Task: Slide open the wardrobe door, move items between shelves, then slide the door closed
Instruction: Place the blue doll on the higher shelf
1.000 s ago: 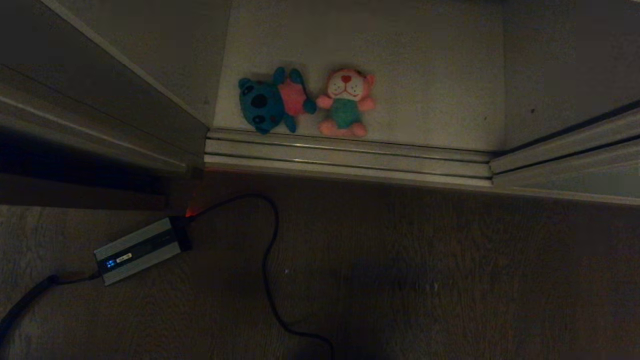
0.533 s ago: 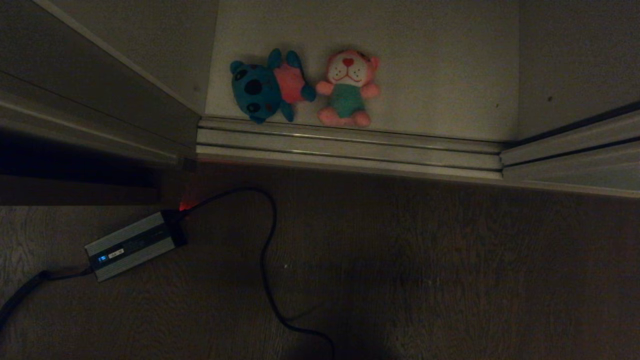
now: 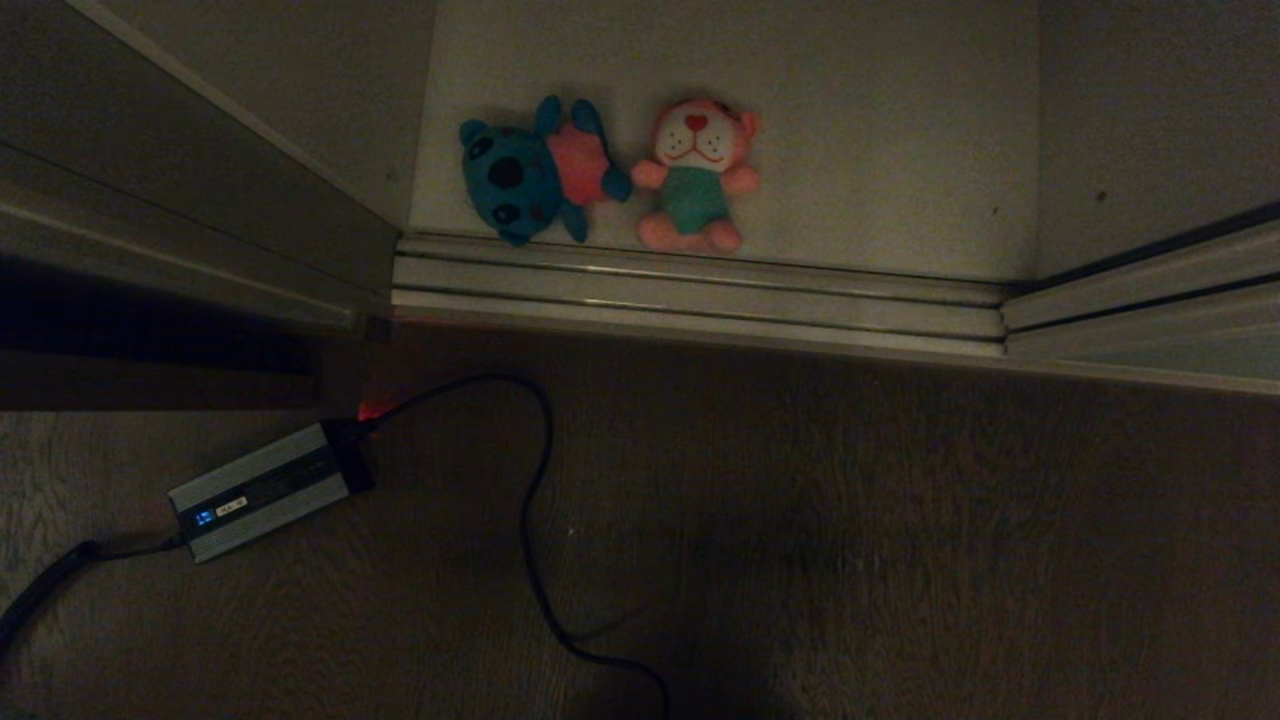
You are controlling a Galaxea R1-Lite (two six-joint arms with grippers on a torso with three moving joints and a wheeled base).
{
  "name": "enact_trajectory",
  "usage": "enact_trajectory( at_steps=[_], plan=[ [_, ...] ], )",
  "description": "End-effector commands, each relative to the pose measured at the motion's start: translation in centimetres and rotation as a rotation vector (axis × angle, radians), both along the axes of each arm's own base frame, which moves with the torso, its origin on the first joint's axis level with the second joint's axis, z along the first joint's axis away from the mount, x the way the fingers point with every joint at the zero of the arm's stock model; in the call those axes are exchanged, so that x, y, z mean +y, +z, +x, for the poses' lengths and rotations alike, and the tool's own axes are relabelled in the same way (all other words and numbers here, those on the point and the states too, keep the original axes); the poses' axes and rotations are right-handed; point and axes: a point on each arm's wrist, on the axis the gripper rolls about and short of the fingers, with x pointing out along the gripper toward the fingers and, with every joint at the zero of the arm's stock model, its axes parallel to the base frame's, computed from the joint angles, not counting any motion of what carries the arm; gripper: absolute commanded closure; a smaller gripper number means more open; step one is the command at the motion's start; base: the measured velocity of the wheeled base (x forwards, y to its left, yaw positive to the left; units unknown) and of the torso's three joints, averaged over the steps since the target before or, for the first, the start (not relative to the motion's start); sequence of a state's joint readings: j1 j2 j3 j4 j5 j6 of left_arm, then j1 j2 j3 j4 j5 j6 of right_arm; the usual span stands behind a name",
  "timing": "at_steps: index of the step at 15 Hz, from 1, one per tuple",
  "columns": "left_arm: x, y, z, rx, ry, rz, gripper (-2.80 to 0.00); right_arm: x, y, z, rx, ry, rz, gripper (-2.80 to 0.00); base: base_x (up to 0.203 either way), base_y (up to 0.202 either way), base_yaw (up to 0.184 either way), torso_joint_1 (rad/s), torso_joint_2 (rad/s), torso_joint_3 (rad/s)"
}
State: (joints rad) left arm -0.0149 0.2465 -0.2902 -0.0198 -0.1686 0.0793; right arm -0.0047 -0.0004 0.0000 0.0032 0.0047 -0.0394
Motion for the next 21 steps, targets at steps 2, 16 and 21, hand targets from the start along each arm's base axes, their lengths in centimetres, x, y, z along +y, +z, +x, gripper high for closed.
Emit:
enact_trajectory(
  at_steps=[2, 16, 21],
  plan=[
    [-0.4, 2.7, 6.6, 0.279, -0.108, -0.056, 0.00, 0.0, -0.1, 0.0, 0.003, 0.000, -0.001, 0.00, 0.000, 0.000, 0.000, 0.000, 0.00, 0.000],
    [-6.4, 8.4, 26.8, 0.489, -0.350, -0.064, 0.00, 0.0, -0.1, 0.0, 0.003, 0.000, -0.001, 0.00, 0.000, 0.000, 0.000, 0.000, 0.00, 0.000],
    [-8.7, 8.3, 32.9, 0.469, -0.213, -0.155, 0.00, 0.0, -0.1, 0.0, 0.003, 0.000, -0.001, 0.00, 0.000, 0.000, 0.000, 0.000, 0.00, 0.000]
  ],
)
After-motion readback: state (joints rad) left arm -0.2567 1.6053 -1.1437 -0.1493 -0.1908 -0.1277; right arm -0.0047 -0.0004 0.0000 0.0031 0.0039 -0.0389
